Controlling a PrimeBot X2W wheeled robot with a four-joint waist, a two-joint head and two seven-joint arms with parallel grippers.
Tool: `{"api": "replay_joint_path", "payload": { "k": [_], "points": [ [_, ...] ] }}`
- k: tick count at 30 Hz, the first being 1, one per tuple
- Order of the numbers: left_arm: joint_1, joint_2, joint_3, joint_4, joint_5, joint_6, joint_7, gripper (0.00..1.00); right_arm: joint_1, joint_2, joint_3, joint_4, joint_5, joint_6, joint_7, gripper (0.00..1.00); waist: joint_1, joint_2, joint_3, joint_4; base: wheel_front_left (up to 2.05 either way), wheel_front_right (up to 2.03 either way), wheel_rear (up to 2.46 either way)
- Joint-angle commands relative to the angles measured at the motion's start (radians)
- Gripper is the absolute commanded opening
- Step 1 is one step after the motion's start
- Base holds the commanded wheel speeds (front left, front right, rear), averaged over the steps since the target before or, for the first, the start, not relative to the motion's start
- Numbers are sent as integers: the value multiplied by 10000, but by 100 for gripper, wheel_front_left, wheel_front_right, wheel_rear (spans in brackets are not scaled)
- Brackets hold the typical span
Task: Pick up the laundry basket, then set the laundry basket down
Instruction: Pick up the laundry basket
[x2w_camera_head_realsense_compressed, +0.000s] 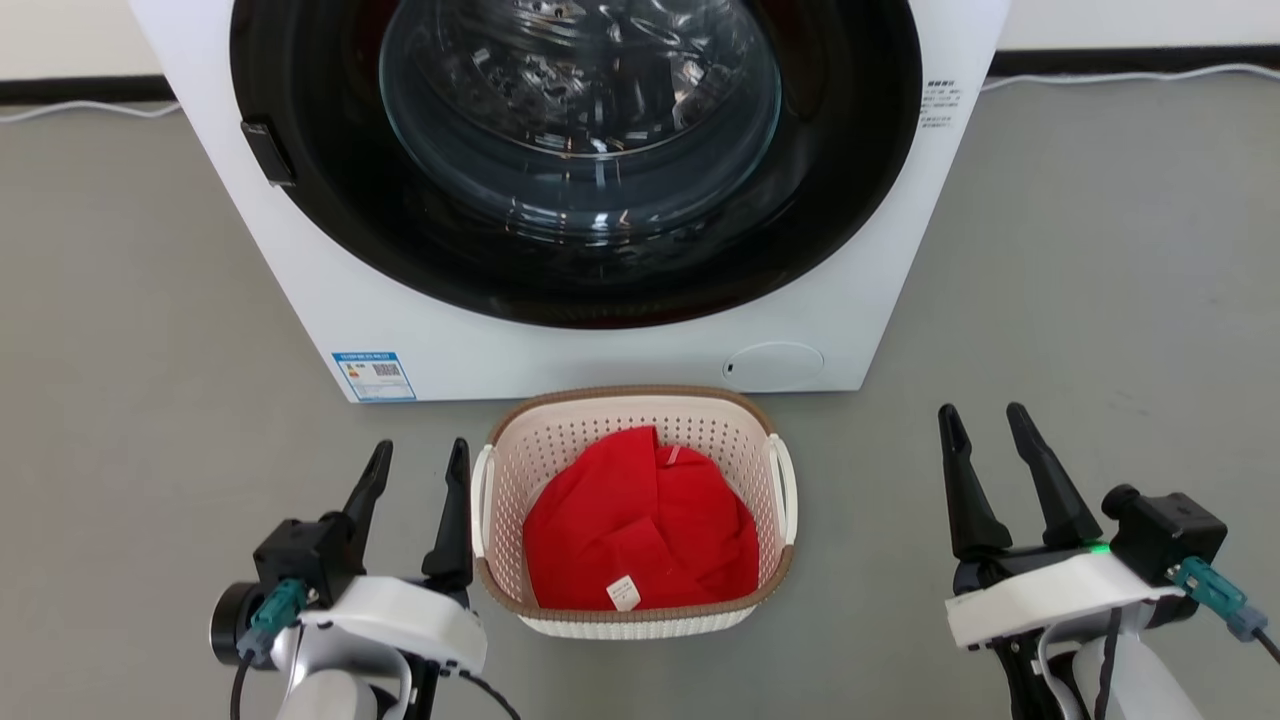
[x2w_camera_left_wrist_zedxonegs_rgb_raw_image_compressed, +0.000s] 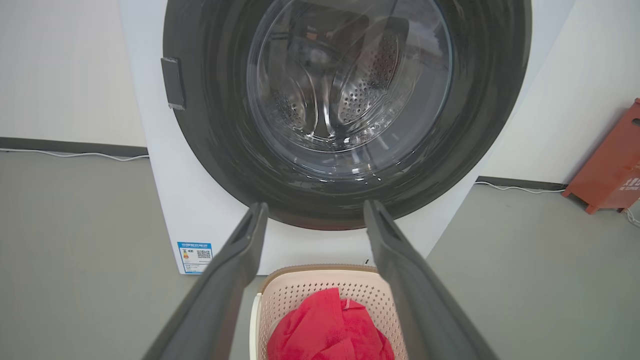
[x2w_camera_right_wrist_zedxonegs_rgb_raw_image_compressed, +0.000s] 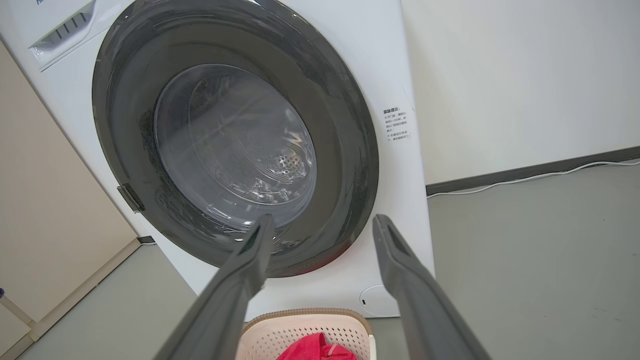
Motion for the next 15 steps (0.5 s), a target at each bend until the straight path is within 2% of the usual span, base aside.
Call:
{"api": "replay_joint_path", "payload": {
  "k": [1, 15],
  "points": [
    [-577, 106, 297, -277, -38, 17, -107, 100, -398, 14, 196, -218, -144, 73, -109, 100, 0, 0, 126, -6, 0, 0, 0],
    [-1124, 106, 285, -184, -114, -100, -107, 100, -869, 65, 126, -97, -141, 73, -109, 100, 0, 0, 1189, -10, 0, 0, 0]
  ]
}}
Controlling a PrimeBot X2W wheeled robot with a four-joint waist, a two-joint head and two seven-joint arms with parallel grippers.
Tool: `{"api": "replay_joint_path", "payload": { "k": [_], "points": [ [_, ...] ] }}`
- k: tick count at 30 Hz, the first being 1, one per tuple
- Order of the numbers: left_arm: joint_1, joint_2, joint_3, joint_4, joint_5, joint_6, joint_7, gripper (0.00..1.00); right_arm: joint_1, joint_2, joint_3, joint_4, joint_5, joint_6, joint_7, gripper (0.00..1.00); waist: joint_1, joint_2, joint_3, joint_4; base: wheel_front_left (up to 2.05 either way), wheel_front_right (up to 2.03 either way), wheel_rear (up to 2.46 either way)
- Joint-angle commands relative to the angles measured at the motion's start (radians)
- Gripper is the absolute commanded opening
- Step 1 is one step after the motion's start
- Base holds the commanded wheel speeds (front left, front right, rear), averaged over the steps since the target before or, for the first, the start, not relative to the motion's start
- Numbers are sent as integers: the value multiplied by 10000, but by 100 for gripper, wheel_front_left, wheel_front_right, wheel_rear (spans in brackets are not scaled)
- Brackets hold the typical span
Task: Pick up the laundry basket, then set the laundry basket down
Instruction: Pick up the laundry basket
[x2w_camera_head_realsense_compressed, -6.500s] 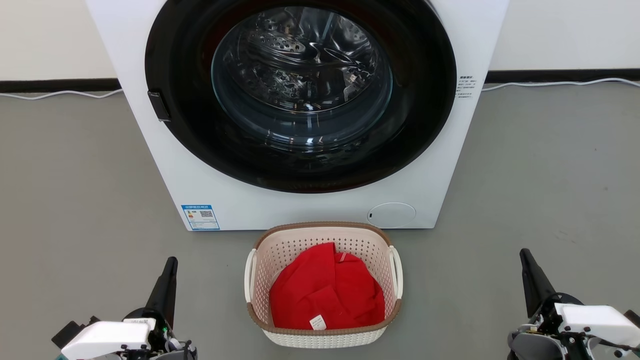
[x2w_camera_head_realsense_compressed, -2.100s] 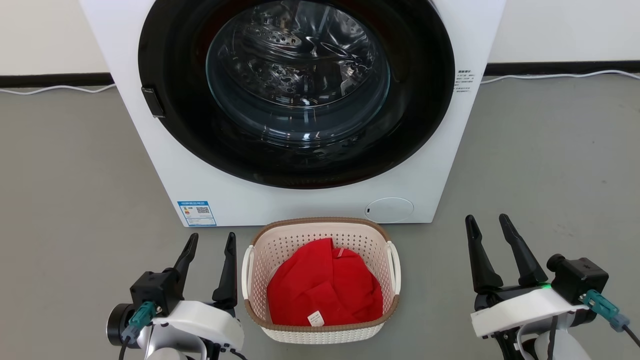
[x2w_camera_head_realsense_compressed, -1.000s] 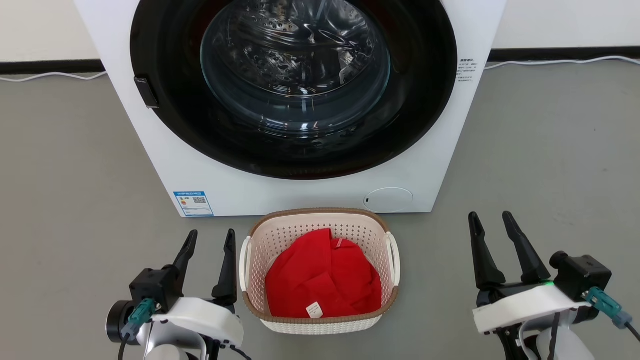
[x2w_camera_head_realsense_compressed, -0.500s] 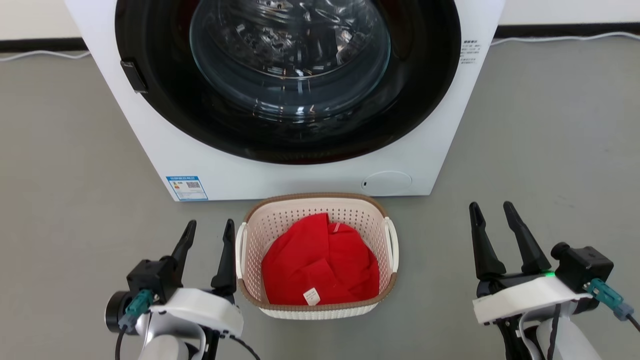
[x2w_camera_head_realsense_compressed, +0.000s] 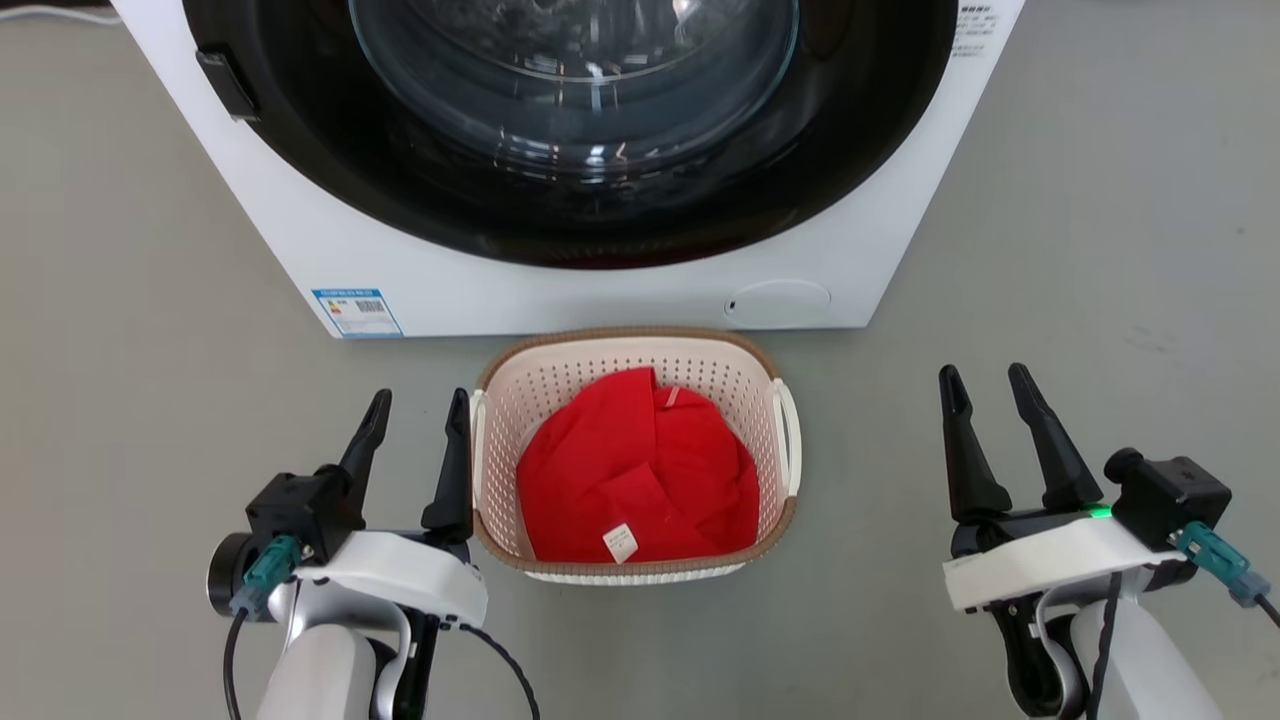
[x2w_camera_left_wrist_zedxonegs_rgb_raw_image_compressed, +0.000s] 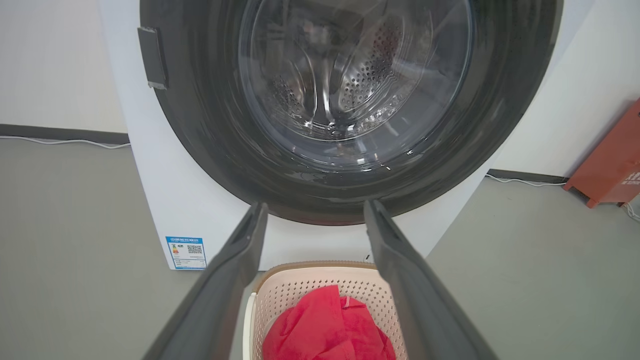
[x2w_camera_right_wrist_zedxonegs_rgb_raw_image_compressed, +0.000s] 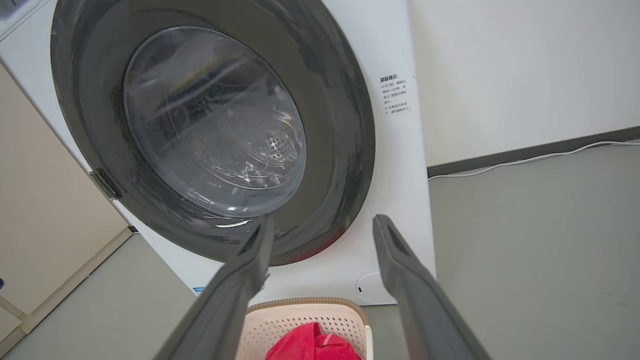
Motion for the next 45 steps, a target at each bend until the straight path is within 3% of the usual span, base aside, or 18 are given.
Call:
{"api": "replay_joint_path", "payload": {
  "k": [1, 45],
  "points": [
    [-454, 110, 288, -205, -99, -44, -105, 100, -313, 8, 191, -164, -74, 73, -107, 100, 0, 0, 188, -13, 0, 0, 0],
    [-2954, 110, 494, 1663, 136, -494, -105, 100, -2479, -159, 708, 1477, 120, 73, -107, 100, 0, 0, 3667, -15, 0, 0, 0]
  ]
}}
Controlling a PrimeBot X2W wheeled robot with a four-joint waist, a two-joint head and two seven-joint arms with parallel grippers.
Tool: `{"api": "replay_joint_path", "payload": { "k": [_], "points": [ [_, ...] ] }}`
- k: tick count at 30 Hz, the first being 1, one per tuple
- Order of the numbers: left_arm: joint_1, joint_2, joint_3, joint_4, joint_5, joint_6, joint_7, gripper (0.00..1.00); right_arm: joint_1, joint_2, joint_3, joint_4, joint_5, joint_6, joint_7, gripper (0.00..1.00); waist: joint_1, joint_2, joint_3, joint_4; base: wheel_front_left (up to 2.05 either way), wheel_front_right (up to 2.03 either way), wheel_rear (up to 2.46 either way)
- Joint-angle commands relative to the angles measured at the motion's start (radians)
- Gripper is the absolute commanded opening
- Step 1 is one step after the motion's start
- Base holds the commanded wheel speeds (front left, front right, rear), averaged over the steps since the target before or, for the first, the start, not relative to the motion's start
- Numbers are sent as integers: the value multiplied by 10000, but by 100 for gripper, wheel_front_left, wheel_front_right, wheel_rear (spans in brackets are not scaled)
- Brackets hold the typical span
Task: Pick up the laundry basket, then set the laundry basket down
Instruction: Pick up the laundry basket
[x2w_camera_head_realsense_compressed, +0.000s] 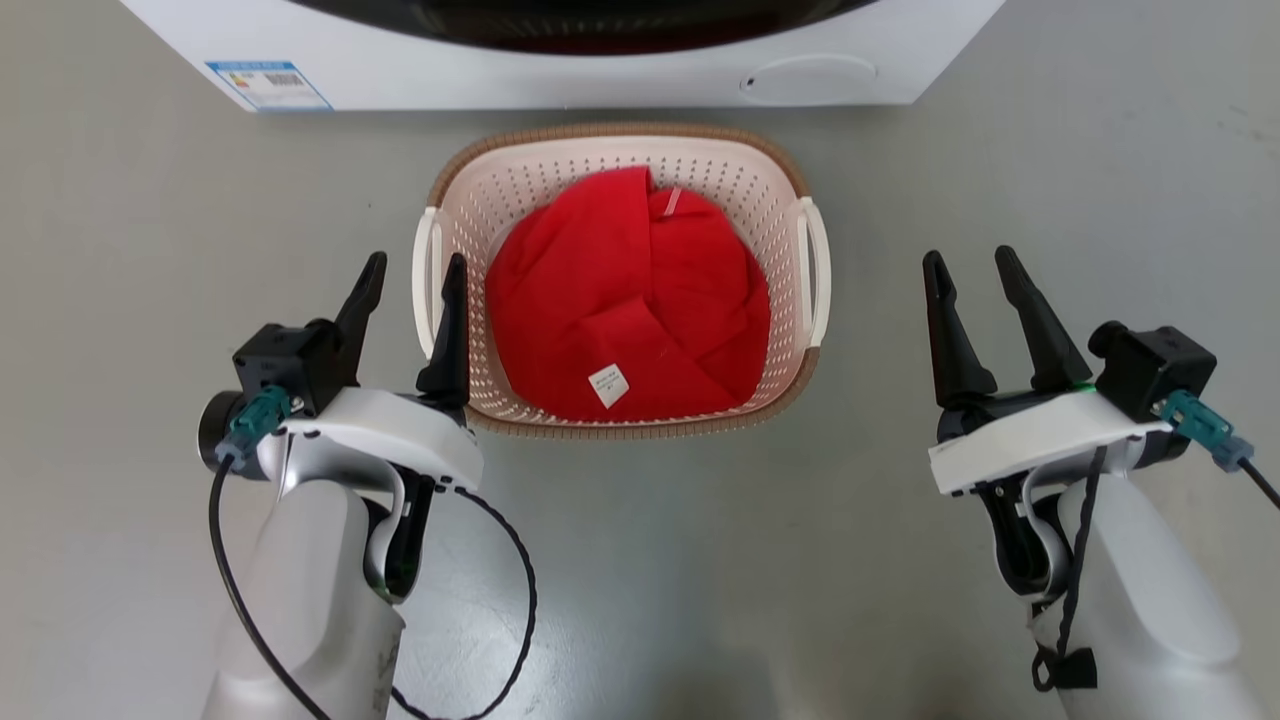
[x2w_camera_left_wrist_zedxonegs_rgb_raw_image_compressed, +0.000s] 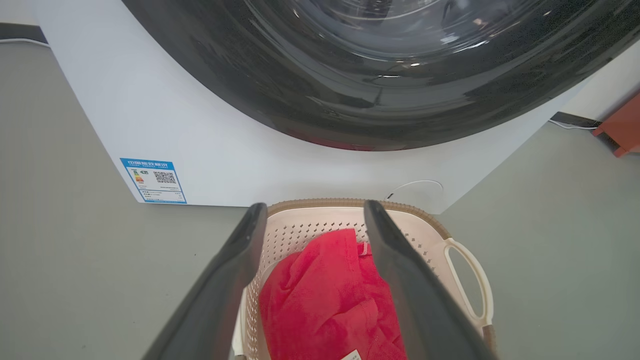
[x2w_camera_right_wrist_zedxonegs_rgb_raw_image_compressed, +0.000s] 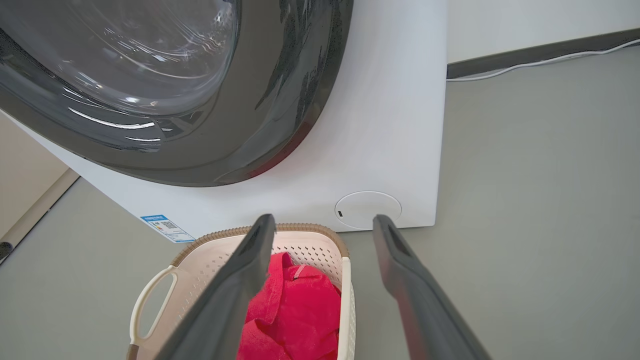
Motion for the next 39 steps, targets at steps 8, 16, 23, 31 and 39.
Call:
{"api": "replay_joint_path", "payload": {
  "k": [8, 16, 23, 31, 39],
  "points": [
    [-628, 154, 381, 253, 64, -111, -57, 100, -494, 5, 302, 350, 177, 73, -101, 100, 0, 0, 609, 58, 0, 0, 0],
    [-1078, 154, 545, 675, 127, -196, -57, 100, -985, -7, 396, 831, 297, 73, -101, 100, 0, 0, 1175, 73, 0, 0, 0],
    [-1489, 154, 695, 1017, 289, -182, -57, 100, -1371, -31, 531, 1094, 332, 73, -101, 100, 0, 0, 1736, 127, 0, 0, 0],
    [-2072, 154, 895, 1679, 449, -176, -57, 100, -1940, -55, 784, 1589, 444, 73, -101, 100, 0, 0, 2292, 216, 0, 0, 0],
    [-2574, 157, 1090, 2340, 572, -239, -57, 100, -2618, -24, 1054, 2462, 632, 73, -101, 100, 0, 0, 2725, 292, 0, 0, 0]
  ]
}}
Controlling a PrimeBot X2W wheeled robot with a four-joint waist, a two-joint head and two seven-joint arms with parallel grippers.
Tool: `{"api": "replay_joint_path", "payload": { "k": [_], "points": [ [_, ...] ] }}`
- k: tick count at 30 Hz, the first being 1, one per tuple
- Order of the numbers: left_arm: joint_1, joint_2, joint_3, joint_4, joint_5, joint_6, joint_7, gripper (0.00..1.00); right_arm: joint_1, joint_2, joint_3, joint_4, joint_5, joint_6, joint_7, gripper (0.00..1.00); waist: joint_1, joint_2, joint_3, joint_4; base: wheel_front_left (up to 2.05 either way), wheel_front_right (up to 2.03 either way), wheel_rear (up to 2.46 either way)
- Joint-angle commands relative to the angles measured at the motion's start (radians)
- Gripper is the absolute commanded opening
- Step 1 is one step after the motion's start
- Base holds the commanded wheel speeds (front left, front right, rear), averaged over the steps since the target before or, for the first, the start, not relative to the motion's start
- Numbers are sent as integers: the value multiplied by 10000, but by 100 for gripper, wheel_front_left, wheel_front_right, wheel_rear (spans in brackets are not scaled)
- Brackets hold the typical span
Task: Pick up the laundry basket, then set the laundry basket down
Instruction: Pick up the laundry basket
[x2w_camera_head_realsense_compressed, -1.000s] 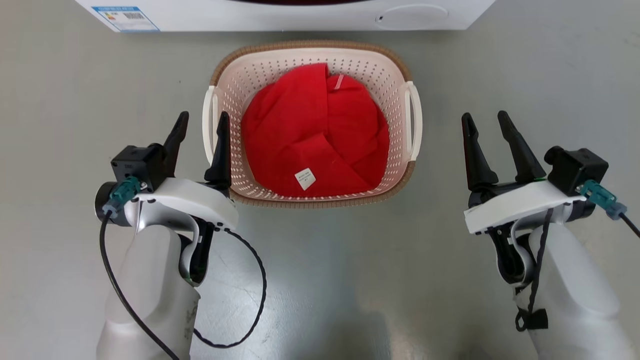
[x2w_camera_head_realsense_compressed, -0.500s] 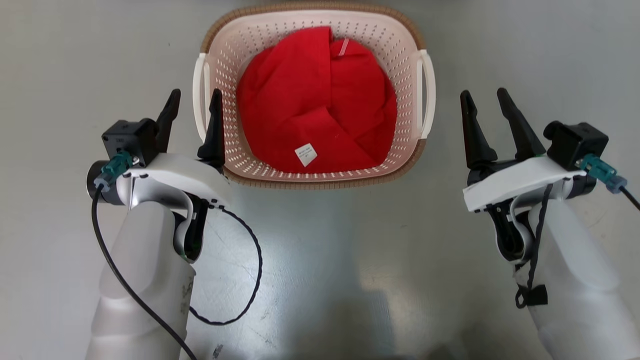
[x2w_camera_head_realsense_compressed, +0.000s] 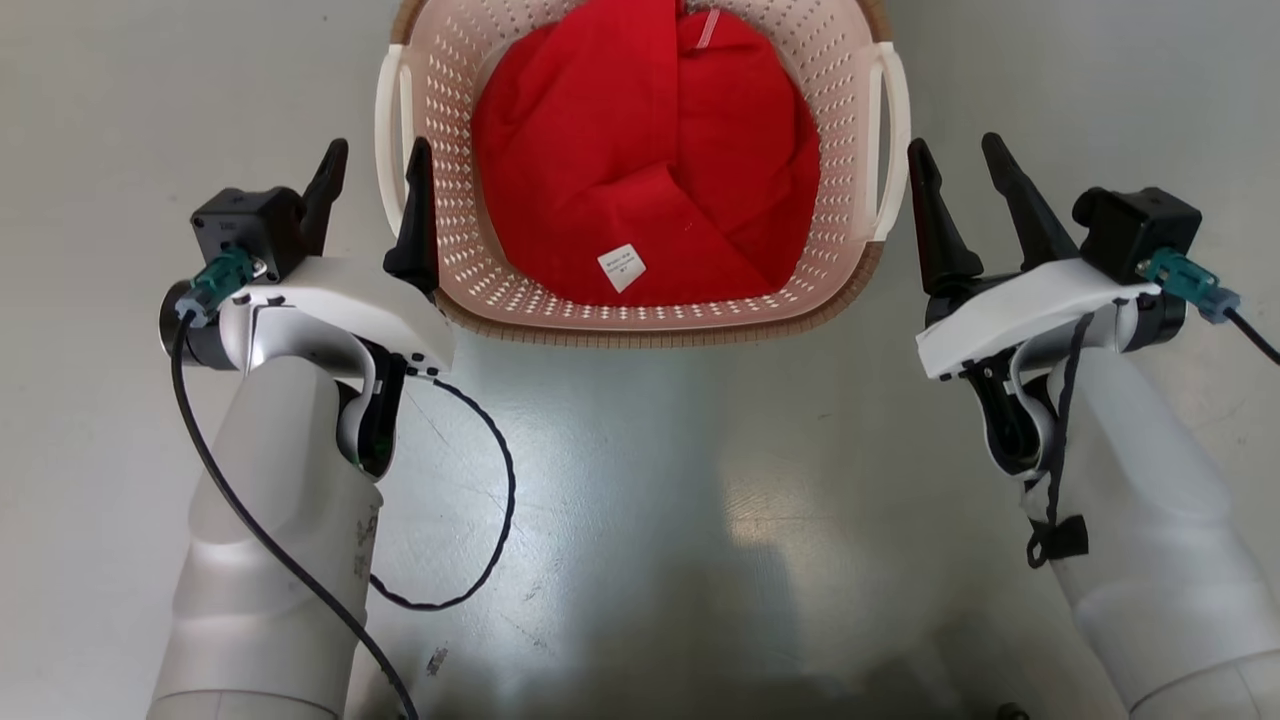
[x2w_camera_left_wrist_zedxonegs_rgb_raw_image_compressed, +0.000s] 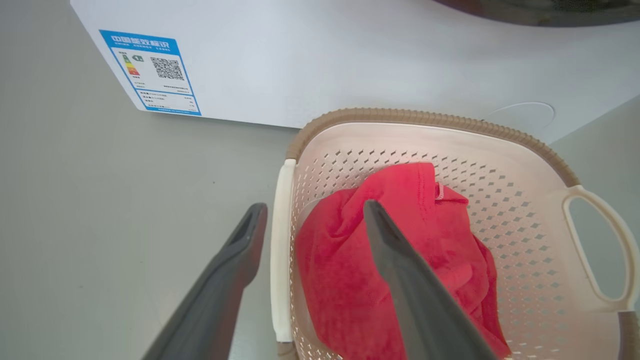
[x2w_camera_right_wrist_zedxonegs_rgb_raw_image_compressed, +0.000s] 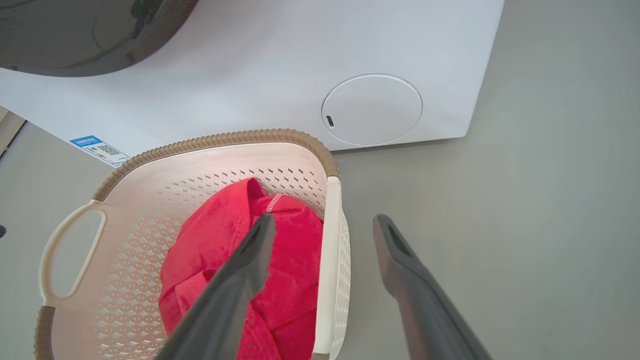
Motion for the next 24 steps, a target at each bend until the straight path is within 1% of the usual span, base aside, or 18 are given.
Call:
{"api": "replay_joint_path", "payload": {
  "k": [1, 17, 24],
  "points": [
    [-70, 218, 261, 20, 139, -65, -51, 100, 1, 111, 255, 128, 131, 73, -93, 100, 0, 0, 148, 32, 0, 0, 0],
    [-910, 217, 262, 1251, 165, -188, -51, 100, -1071, 227, 771, 1759, 490, 73, -93, 100, 0, 0, 778, 89, 0, 0, 0],
    [-1479, 239, 282, 1915, 148, -205, -51, 100, -1559, 193, 951, 2230, 669, 73, -93, 100, 0, 0, 1179, 150, 0, 0, 0]
  ]
}}
